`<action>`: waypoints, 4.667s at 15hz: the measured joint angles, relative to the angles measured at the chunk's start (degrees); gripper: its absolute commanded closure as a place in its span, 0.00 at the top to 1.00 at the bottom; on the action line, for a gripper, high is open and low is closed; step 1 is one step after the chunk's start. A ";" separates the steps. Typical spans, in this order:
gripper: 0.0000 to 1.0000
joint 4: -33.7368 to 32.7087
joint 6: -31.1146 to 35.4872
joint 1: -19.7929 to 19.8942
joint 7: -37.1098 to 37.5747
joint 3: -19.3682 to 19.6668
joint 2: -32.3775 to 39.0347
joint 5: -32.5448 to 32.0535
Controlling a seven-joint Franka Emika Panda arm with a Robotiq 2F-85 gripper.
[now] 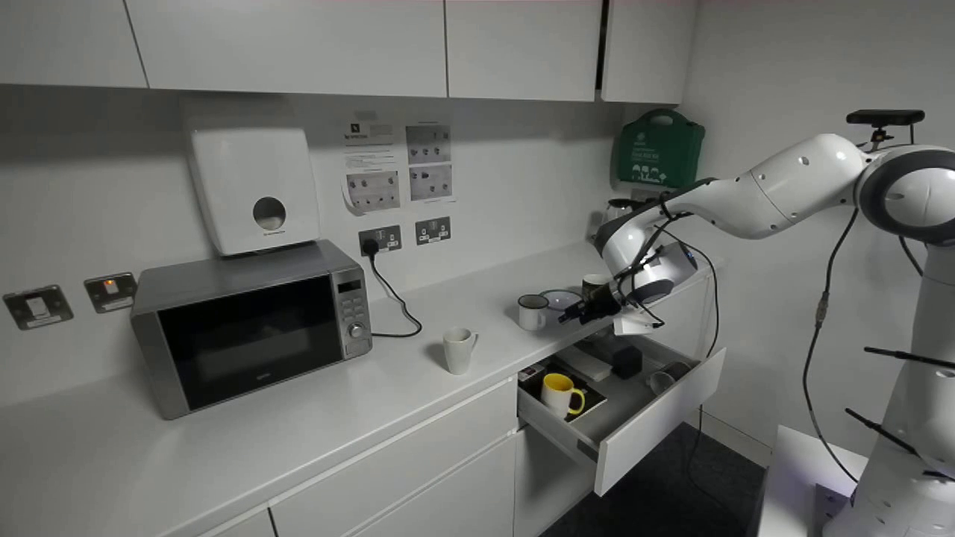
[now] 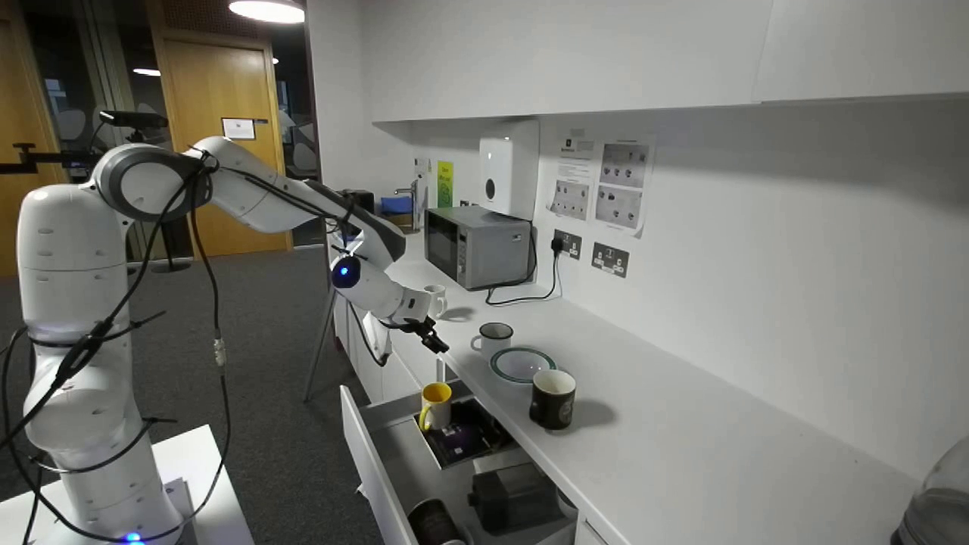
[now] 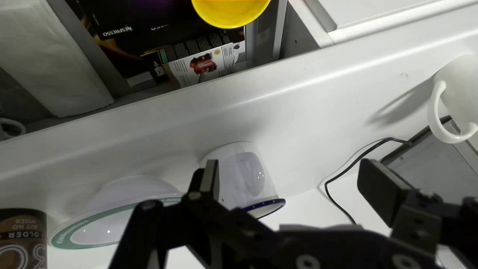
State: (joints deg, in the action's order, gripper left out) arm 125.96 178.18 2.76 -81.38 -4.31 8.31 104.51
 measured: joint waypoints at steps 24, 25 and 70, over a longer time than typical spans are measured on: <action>1.00 -6.04 0.51 0.23 0.61 1.73 2.75 -0.01; 1.00 -6.88 0.81 0.21 0.61 1.74 3.41 -0.01; 1.00 -20.03 9.56 -11.24 1.70 9.83 16.07 -0.02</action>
State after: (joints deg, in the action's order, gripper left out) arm 105.93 187.74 -8.48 -79.68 5.52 24.38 104.49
